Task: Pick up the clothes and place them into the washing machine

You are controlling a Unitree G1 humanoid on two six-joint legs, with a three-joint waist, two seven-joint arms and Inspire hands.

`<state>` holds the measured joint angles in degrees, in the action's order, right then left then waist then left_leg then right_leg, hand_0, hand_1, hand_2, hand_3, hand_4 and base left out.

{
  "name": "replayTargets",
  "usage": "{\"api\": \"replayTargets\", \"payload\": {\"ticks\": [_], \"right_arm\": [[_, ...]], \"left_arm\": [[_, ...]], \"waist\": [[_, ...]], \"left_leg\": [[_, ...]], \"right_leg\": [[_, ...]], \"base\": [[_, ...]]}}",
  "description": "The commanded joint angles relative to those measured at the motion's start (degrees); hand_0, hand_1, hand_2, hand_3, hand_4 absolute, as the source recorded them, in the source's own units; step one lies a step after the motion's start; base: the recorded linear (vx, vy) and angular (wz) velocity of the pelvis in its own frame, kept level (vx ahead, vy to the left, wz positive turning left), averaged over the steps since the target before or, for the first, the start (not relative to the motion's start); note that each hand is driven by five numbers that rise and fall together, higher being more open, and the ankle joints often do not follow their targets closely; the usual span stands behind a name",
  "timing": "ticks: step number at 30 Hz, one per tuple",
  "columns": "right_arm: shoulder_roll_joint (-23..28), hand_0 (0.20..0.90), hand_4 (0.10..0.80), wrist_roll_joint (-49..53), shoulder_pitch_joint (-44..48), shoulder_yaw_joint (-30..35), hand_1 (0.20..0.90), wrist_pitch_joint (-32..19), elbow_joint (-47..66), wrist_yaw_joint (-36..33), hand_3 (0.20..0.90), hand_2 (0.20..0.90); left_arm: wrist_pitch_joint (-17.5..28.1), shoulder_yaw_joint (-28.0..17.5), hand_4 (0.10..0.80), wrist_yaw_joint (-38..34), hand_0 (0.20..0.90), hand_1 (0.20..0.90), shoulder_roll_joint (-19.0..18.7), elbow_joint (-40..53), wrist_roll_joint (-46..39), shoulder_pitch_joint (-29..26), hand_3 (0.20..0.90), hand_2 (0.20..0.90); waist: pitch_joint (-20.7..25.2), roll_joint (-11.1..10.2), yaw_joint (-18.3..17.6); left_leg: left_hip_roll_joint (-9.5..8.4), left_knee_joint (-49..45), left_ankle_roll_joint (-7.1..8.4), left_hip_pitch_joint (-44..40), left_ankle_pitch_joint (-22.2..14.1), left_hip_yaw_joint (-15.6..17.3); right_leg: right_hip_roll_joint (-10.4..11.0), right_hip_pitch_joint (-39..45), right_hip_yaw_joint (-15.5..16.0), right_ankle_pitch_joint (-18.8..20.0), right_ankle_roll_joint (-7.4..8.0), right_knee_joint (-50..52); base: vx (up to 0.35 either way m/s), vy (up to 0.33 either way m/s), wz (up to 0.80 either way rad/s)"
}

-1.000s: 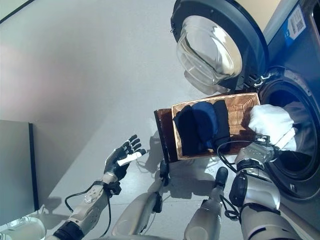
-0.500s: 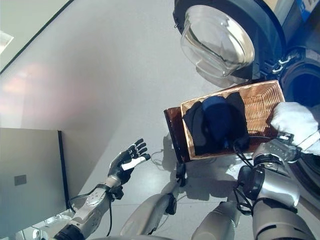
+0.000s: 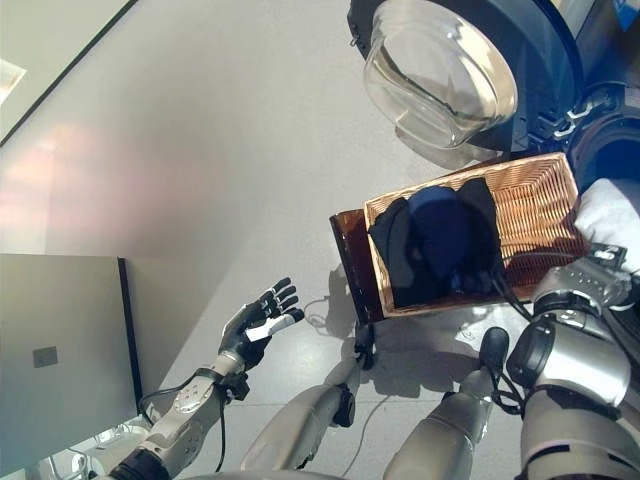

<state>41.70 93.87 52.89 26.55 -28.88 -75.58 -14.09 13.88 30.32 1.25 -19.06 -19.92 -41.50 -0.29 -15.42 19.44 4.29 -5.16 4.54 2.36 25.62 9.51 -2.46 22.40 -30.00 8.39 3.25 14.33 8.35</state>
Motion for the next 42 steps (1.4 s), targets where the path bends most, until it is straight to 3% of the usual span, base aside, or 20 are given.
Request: {"api": "replayTargets", "payload": {"ticks": [1,6,14,24,34,35,36,37,42], "right_arm": [[10.24,0.2,0.3,-6.14,5.3,-7.53,0.2,-5.71,6.1,0.39,0.2,0.2],[10.73,0.2,0.3,-7.09,6.31,-8.95,0.2,-6.18,6.35,-0.4,0.2,0.2],[9.66,0.2,0.3,-11.08,5.86,-10.43,0.2,-4.95,6.23,-1.4,0.2,0.2],[14.72,0.2,0.3,-12.28,8.8,-10.28,0.2,-5.28,5.38,-3.83,0.2,0.2],[17.92,0.2,0.3,-13.03,9.92,-11.21,0.2,-6.05,4.27,-5.75,0.2,0.2],[17.66,0.255,0.339,-12.99,9.85,-11.4,0.255,-5.9,4.15,-5.46,0.255,0.255],[17.45,0.362,0.416,-12.93,9.38,-11.43,0.362,-5.65,3.87,-5.15,0.362,0.362],[17.11,0.9,0.8,-13.22,9.03,-11.77,0.9,-4.92,3.09,-5.11,0.9,0.9],[15.98,0.9,0.8,-13.74,8.33,-12.54,0.9,-3.25,1.68,-4.94,0.9,0.9]], "left_arm": [[3.87,-3.06,0.8,-0.93,0.9,0.9,-1.05,4.9,-0.94,-0.25,0.9,0.9],[4.32,-3.62,0.8,-1.21,0.9,0.9,-1.15,5.78,-1.73,-0.35,0.9,0.9],[4.8,-5.0,0.8,-1.61,0.9,0.9,-1.57,6.82,-1.78,1.46,0.9,0.9],[5.25,-5.22,0.8,-1.96,0.9,0.9,-2.61,8.45,-1.51,2.49,0.9,0.9],[5.08,-4.29,0.8,-1.53,0.9,0.9,-2.76,9.29,-1.27,3.78,0.9,0.9],[5.16,-4.31,0.8,-1.49,0.9,0.9,-2.78,9.09,-1.29,3.84,0.9,0.9],[5.22,-4.36,0.8,-1.41,0.9,0.9,-2.71,8.97,-1.36,3.89,0.9,0.9],[5.3,-4.44,0.8,-1.28,0.9,0.9,-2.77,8.91,-1.56,3.84,0.9,0.9],[5.38,-4.84,0.8,-1.27,0.9,0.9,-2.96,8.95,-2.12,4.19,0.9,0.9]], "waist": [[0.69,-0.51,0.13],[-0.82,-0.19,0.11],[-1.43,-2.04,-0.62],[-1.62,-0.48,-0.36],[-1.03,0.26,-0.62],[-0.96,0.16,-0.69],[-0.96,0.12,-0.88],[-0.74,0.01,-0.89],[-0.52,-0.07,-0.96]], "left_leg": [[7.43,0.46,7.99,-5.11,-4.14,2.47],[8.73,0.03,6.24,-5.9,-3.86,3.0],[7.25,-5.42,5.3,-3.1,-7.03,3.97],[5.61,-7.41,4.97,-3.51,-9.35,3.65],[5.22,-2.79,4.27,-5.71,-8.88,3.96],[5.23,-2.4,4.29,-6.05,-8.79,4.1],[5.22,-1.98,4.33,-6.5,-8.68,4.19],[5.1,-1.54,4.42,-6.98,-8.63,4.25],[5.09,-0.37,4.59,-8.24,-8.28,4.09]], "right_leg": [[-0.55,-5.96,-3.94,3.11,-0.82,5.81],[-1.66,-10.83,-6.16,0.97,-1.93,11.67],[-0.77,-16.0,-10.27,-0.86,-2.48,18.0],[-0.13,-18.6,-12.52,-4.11,-2.67,23.86],[-1.2,-21.13,-13.84,-2.7,-2.24,23.73],[-1.27,-21.04,-13.76,-2.64,-2.21,23.58],[-1.37,-20.82,-13.72,-2.64,-2.18,23.39],[-1.36,-20.46,-13.52,-2.65,-2.16,23.16],[-1.02,-19.1,-12.73,-2.32,-2.05,22.04]], "base": [[-0.013,-0.011,0.11],[-0.023,0.004,0.03],[0.012,0.019,-0.03],[0.005,0.009,0.0],[0.001,0.027,0.0],[0.022,0.016,-0.06],[0.026,0.021,-0.04],[0.0,0.0,0.0],[0.0,0.0,0.0]]}}
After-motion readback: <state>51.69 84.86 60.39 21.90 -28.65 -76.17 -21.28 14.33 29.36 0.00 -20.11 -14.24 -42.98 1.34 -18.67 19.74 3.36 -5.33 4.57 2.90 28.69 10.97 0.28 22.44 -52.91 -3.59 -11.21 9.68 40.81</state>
